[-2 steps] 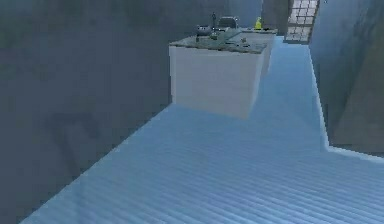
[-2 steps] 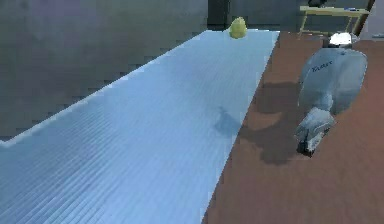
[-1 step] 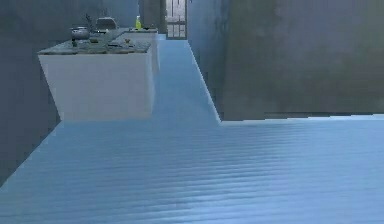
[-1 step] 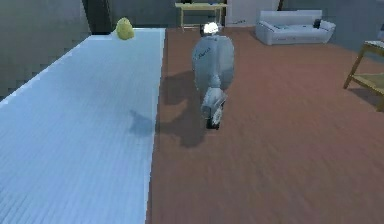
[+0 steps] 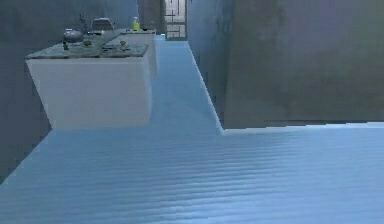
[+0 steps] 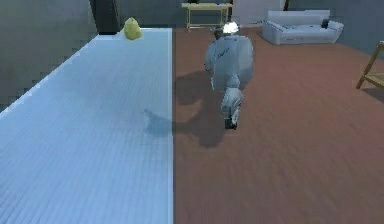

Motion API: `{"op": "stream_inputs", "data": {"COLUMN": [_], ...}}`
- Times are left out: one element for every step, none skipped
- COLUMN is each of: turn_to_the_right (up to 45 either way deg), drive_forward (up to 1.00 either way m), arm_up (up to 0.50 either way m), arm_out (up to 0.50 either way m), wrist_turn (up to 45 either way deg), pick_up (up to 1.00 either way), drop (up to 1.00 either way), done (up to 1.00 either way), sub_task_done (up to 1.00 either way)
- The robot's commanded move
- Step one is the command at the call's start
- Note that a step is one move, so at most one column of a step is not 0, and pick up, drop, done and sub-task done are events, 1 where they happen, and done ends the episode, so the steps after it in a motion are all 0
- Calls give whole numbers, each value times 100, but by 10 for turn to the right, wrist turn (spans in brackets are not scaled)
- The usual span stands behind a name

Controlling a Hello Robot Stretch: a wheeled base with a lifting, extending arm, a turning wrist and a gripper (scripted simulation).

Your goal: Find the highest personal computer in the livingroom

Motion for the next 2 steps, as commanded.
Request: {"op": "stream_inputs", "data": {"turn_to_the_right": [-30,0], "drive_forward": [0,100], "arm_up": [0,0], "arm_out": [0,0], "wrist_turn": [0,0], "pick_up": [0,0], "drop": [0,0], "done": [0,0], "sub_task_done": [0,0]}}
